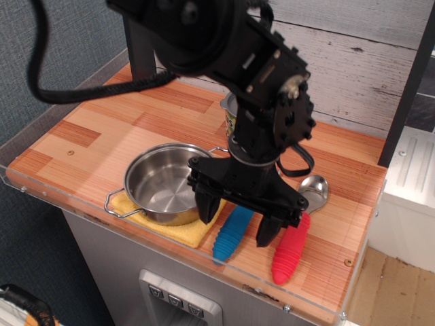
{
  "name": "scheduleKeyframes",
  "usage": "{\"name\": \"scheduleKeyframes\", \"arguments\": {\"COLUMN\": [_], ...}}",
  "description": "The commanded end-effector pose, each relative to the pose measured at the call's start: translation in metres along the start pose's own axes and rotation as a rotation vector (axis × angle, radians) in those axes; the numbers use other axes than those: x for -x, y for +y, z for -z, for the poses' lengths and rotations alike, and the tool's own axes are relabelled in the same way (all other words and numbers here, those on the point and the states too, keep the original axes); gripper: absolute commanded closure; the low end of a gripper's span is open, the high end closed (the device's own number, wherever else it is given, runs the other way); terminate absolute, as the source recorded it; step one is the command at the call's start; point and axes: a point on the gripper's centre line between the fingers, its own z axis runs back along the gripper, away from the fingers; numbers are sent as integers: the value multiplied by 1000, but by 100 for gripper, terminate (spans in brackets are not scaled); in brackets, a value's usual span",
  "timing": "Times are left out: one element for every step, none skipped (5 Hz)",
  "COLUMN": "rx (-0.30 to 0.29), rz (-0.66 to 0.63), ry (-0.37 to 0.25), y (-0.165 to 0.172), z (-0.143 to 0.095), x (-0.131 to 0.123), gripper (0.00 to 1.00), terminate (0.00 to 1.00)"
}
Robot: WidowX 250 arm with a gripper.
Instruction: Moved blue fork to the left of the pot
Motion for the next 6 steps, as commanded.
{"name": "scheduleKeyframes", "arguments": {"rx": [-3, 11, 6, 11, 28, 43], "rz": [-21, -6, 2, -2, 12, 18], "ry": [-59, -48, -41, -48, -59, -77], "y": [-4, -4, -4, -2, -2, -1], "z": [10, 17, 23, 27, 29, 27], "x": [-5, -6, -7, -9, -9, -7], "gripper": [0, 0, 0, 0, 0, 100], "terminate": [0, 0, 0, 0, 0, 0]}}
